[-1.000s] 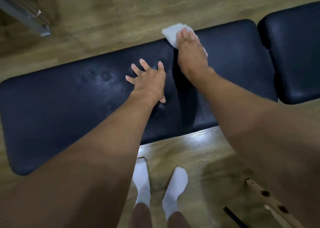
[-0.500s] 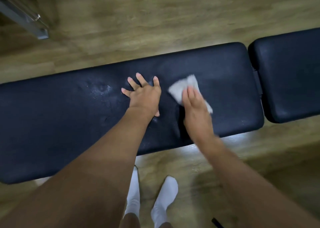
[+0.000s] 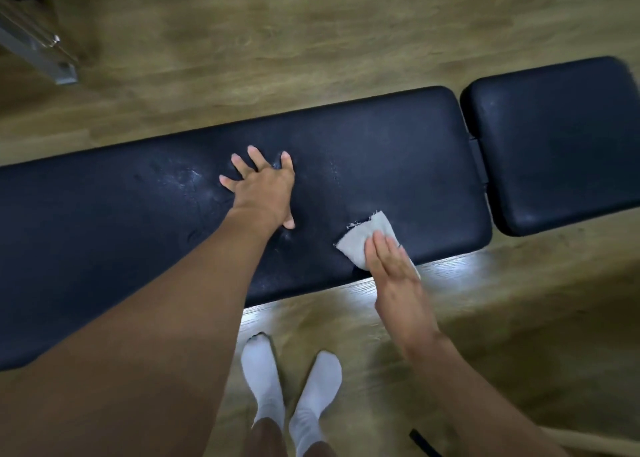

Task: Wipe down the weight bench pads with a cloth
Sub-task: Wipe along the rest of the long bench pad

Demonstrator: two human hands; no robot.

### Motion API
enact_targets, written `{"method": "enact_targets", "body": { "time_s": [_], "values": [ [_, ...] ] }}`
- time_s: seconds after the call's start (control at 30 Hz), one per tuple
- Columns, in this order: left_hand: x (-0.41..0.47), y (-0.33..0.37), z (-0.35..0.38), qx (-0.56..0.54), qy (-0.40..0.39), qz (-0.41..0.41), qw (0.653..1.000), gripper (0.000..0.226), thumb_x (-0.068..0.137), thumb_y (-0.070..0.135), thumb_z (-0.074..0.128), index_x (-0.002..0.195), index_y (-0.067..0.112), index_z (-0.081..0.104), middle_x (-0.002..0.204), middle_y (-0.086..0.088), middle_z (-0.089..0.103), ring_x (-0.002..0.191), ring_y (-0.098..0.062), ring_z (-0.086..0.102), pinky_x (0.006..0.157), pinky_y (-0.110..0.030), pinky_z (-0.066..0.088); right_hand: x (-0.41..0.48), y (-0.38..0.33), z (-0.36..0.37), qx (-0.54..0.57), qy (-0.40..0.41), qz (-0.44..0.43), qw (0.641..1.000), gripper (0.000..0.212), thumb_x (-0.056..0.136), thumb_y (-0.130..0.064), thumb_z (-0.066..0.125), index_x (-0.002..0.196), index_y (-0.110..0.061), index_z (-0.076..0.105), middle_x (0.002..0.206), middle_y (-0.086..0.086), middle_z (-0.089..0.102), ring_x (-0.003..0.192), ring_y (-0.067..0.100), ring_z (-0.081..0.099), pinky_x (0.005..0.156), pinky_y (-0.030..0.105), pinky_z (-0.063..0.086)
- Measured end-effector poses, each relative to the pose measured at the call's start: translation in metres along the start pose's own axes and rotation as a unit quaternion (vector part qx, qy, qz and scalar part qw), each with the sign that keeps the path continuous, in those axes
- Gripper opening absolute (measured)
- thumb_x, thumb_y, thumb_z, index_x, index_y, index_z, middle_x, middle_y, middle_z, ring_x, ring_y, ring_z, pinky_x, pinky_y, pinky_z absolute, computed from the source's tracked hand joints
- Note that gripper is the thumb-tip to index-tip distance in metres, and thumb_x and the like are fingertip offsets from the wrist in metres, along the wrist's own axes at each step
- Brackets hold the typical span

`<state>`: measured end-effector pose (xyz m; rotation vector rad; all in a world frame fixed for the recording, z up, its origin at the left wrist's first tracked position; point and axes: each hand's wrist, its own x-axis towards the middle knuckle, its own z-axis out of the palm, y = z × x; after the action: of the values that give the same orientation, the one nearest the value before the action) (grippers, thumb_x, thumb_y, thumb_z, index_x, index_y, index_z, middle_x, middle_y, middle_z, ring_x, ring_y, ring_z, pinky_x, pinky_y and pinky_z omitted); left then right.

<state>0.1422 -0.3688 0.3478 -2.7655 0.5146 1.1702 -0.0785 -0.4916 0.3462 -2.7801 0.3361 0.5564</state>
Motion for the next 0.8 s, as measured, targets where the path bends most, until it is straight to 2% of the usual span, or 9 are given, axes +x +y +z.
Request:
{"method": "enact_targets", "body": {
  "time_s": [0.07, 0.17, 0.3, 0.43, 0.5, 0.6, 0.67, 0.73, 0.8],
  "values": [
    [0.001, 0.0, -0.001, -0.001, -0.003, 0.002, 1.0, 0.122, 0.069, 0.031, 0.085, 0.152, 0.02, -0.004, 0.152, -0.035, -0.013, 0.137, -0.06, -0.006, 0.103, -0.075, 0.017, 0.032, -0.006, -0.01, 0.005, 0.026, 0.013, 1.0, 0.067, 0.077, 0.004, 0.015, 0.141, 0.002, 0.038, 0.149, 0.019, 0.036, 0.138, 0.036, 0.035, 0.114, 0.045, 0.03],
    [0.003, -0.001, 0.0, 0.01, -0.006, 0.002, 1.0, 0.124, 0.068, 0.031, 0.085, 0.152, 0.019, -0.005, 0.152, -0.036, -0.011, 0.137, -0.061, -0.004, 0.103, -0.075, 0.018, 0.129, -0.017, -0.033, -0.011, 0.07, 0.024, 0.997, 0.059, 0.088, 0.002, 0.021, 0.146, 0.0, 0.023, 0.155, 0.017, 0.022, 0.143, 0.031, 0.021, 0.118, 0.038, 0.017],
    [0.003, -0.003, 0.0, -0.001, -0.008, 0.008, 1.0, 0.125, 0.066, 0.03, 0.087, 0.152, 0.021, -0.003, 0.153, -0.035, -0.012, 0.137, -0.06, -0.005, 0.103, -0.075, 0.017, 0.22, -0.023, -0.062, -0.012, 0.115, 0.054, 0.992, 0.058, 0.081, 0.007, 0.038, 0.138, 0.001, 0.031, 0.147, 0.015, 0.033, 0.132, 0.029, 0.033, 0.113, 0.039, 0.027],
    [0.003, -0.002, -0.001, -0.003, -0.011, 0.009, 1.0, 0.124, 0.068, 0.029, 0.086, 0.152, 0.021, -0.004, 0.152, -0.035, -0.013, 0.137, -0.061, -0.006, 0.102, -0.076, 0.016, 0.149, -0.008, -0.035, 0.015, 0.124, 0.031, 0.992, 0.062, 0.082, 0.011, 0.033, 0.144, 0.0, 0.031, 0.153, 0.015, 0.03, 0.141, 0.033, 0.026, 0.118, 0.044, 0.02],
    [0.003, -0.002, -0.001, -0.001, -0.011, 0.006, 1.0, 0.123, 0.069, 0.029, 0.085, 0.152, 0.02, -0.006, 0.152, -0.036, -0.014, 0.136, -0.061, -0.006, 0.102, -0.076, 0.016, 0.079, -0.001, -0.015, 0.032, 0.125, 0.025, 0.991, 0.067, 0.075, 0.016, 0.035, 0.141, 0.001, 0.038, 0.149, 0.017, 0.037, 0.138, 0.036, 0.033, 0.115, 0.048, 0.028],
    [0.003, 0.0, 0.0, 0.007, -0.007, 0.007, 1.0, 0.123, 0.071, 0.03, 0.083, 0.152, 0.019, -0.008, 0.151, -0.038, -0.013, 0.135, -0.063, -0.007, 0.101, -0.077, 0.016, 0.008, 0.01, 0.004, 0.023, 0.078, 0.014, 0.997, 0.076, 0.066, 0.019, 0.034, 0.139, -0.001, 0.043, 0.147, 0.014, 0.042, 0.136, 0.031, 0.039, 0.111, 0.047, 0.035],
    [0.002, 0.0, 0.002, 0.009, -0.007, 0.006, 1.0, 0.122, 0.071, 0.031, 0.083, 0.152, 0.019, -0.008, 0.151, -0.038, -0.013, 0.135, -0.063, -0.007, 0.101, -0.077, 0.016, 0.006, 0.012, 0.004, 0.043, 0.048, 0.022, 0.998, 0.076, 0.066, 0.021, 0.037, 0.138, -0.002, 0.044, 0.147, 0.013, 0.042, 0.135, 0.031, 0.041, 0.11, 0.047, 0.037],
    [0.003, -0.002, 0.004, 0.016, -0.003, 0.007, 1.0, 0.121, 0.072, 0.032, 0.082, 0.152, 0.019, -0.008, 0.151, -0.038, -0.012, 0.136, -0.062, -0.006, 0.102, -0.076, 0.017, 0.043, 0.007, -0.007, 0.059, 0.063, 0.03, 0.996, 0.074, 0.069, 0.022, 0.043, 0.139, -0.001, 0.043, 0.148, 0.015, 0.041, 0.136, 0.034, 0.038, 0.111, 0.047, 0.035],
    [0.004, -0.001, 0.003, 0.019, -0.006, 0.008, 1.0, 0.121, 0.072, 0.032, 0.082, 0.152, 0.019, -0.008, 0.151, -0.037, -0.013, 0.136, -0.062, -0.007, 0.102, -0.076, 0.016, 0.107, 0.001, -0.027, 0.035, 0.092, 0.031, 0.995, 0.064, 0.08, 0.013, 0.034, 0.143, 0.0, 0.035, 0.152, 0.016, 0.032, 0.14, 0.033, 0.03, 0.113, 0.043, 0.03]
  ]
}}
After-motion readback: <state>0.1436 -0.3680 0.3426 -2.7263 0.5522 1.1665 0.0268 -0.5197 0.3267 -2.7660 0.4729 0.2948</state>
